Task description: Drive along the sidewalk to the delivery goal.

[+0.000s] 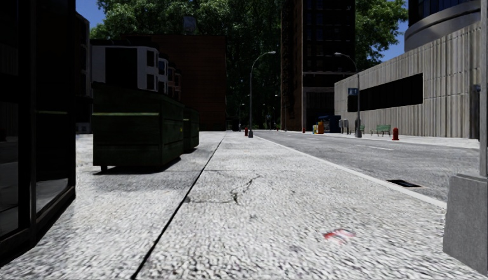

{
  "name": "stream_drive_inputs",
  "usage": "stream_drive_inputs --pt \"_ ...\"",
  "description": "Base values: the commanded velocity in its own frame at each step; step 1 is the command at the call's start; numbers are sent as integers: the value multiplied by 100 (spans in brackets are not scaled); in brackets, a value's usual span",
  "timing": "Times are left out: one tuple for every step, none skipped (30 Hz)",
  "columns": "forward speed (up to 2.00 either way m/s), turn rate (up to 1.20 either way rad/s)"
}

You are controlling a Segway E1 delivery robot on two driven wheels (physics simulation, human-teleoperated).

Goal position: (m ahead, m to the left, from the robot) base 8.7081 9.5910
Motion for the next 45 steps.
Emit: stream_drive_inputs --pt "200 0" --pt "200 0" --pt "200 0" --pt "200 0" --pt "200 0" --pt "200 0" --pt "200 0" --pt "200 0" --pt "200 0" --pt "200 0" --pt "200 0" --pt "200 0" --pt "200 0" --pt "200 0" --pt "200 0" --pt "200 0" --pt "200 0" --pt "200 0" --pt "200 0" --pt "200 0" --pt "200 0" --pt "200 0" --pt "200 0" --pt "200 0" --pt "200 0" --pt "200 0" --pt "200 0" --pt "200 0" --pt "200 0" --pt "200 0" --pt "200 0" --pt "200 0" --pt "200 0" --pt "200 0" --pt "200 0" --pt "200 0" --pt "200 0" --pt "200 0" --pt "200 0" --pt "200 0" --pt "200 0" --pt "200 0" --pt "200 0" --pt "200 0" --pt "200 0"
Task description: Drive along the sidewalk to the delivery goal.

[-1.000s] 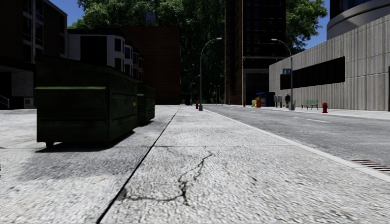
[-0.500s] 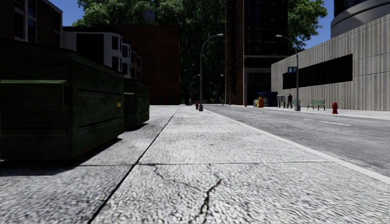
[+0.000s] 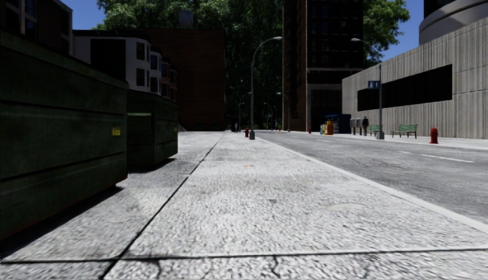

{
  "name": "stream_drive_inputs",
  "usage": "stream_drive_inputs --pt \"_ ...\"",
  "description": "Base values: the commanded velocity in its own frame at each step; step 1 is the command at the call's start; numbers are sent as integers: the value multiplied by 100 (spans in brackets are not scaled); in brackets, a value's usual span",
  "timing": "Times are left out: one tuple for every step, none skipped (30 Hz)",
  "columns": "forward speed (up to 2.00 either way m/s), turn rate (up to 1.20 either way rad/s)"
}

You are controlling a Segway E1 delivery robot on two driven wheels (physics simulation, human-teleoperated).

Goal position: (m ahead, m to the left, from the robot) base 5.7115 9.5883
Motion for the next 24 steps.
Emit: stream_drive_inputs --pt "200 0" --pt "200 0" --pt "200 0" --pt "200 0" --pt "200 0" --pt "200 0" --pt "200 0" --pt "200 0" --pt "200 0" --pt "200 0" --pt "200 0" --pt "200 0" --pt "200 0" --pt "200 0" --pt "200 0" --pt "200 0" --pt "200 0" --pt "200 0" --pt "200 0" --pt "200 0" --pt "200 0" --pt "200 0" --pt "200 0" --pt "200 0"
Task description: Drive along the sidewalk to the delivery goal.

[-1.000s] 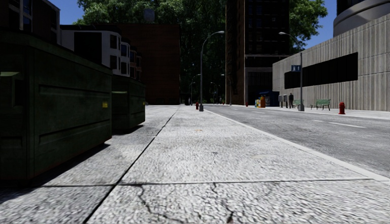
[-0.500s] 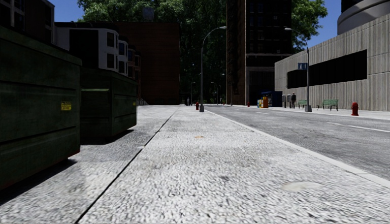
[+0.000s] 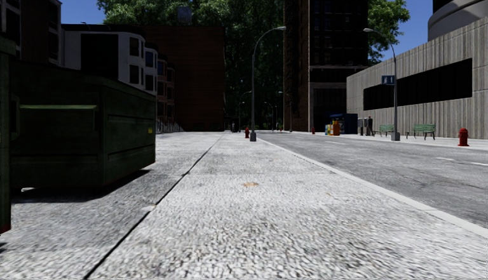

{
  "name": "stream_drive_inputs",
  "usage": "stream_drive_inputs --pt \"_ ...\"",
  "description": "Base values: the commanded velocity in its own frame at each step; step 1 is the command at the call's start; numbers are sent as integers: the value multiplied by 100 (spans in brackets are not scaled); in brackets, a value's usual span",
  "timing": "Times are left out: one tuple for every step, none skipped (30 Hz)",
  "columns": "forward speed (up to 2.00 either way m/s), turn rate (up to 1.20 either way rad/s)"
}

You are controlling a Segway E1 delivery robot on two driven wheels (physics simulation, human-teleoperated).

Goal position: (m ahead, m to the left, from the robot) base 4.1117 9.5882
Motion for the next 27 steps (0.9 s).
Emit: stream_drive_inputs --pt "200 0" --pt "200 0" --pt "200 0" --pt "200 0" --pt "200 0" --pt "200 0" --pt "200 0" --pt "200 0" --pt "200 0" --pt "200 0" --pt "200 0" --pt "200 0" --pt "200 0" --pt "200 0" --pt "200 0" --pt "200 0" --pt "200 0" --pt "200 0" --pt "200 0" --pt "200 0" --pt "200 0" --pt "200 0" --pt "200 0" --pt "200 0" --pt "200 0" --pt "200 0" --pt "200 0"
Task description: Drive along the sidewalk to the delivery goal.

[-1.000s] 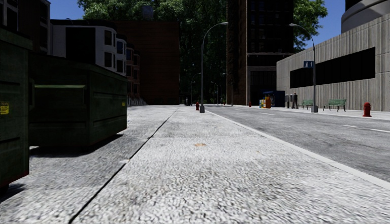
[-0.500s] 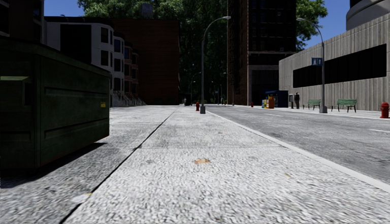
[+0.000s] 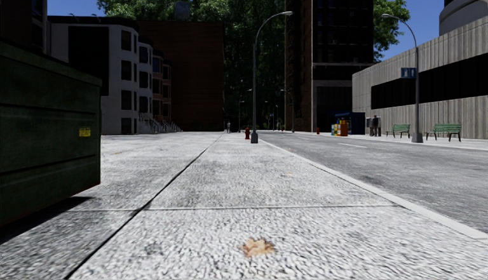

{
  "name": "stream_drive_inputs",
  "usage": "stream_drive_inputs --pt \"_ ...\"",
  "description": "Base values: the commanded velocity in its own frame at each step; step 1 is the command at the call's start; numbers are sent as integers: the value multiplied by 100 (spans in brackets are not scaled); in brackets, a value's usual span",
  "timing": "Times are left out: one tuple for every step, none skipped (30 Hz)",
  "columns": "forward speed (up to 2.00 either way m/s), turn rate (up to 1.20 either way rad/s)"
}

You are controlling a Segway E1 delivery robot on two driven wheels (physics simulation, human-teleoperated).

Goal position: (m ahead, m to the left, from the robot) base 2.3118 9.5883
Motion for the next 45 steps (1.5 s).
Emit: stream_drive_inputs --pt "200 0" --pt "200 0" --pt "200 0" --pt "200 3" --pt "200 8" --pt "200 10" --pt "200 10" --pt "200 14" --pt "200 16" --pt "200 21" --pt "200 23" --pt "200 26" --pt "200 26" --pt "200 28" --pt "200 31" --pt "200 36" --pt "200 39" --pt "200 40" --pt "193 40" --pt "193 40" --pt "174 40" --pt "162 40" --pt "159 40" --pt "154 40" --pt "146 40" --pt "138 40" --pt "135 40" --pt "135 40" --pt "134 40" --pt "133 40" --pt "133 40" --pt "133 44" --pt "133 44" --pt "133 51" --pt "133 54" --pt "132 55" --pt "132 55" --pt "132 55" --pt "132 55" --pt "132 55" --pt "132 55" --pt "132 55" --pt "132 52" --pt "132 47" --pt "132 42"
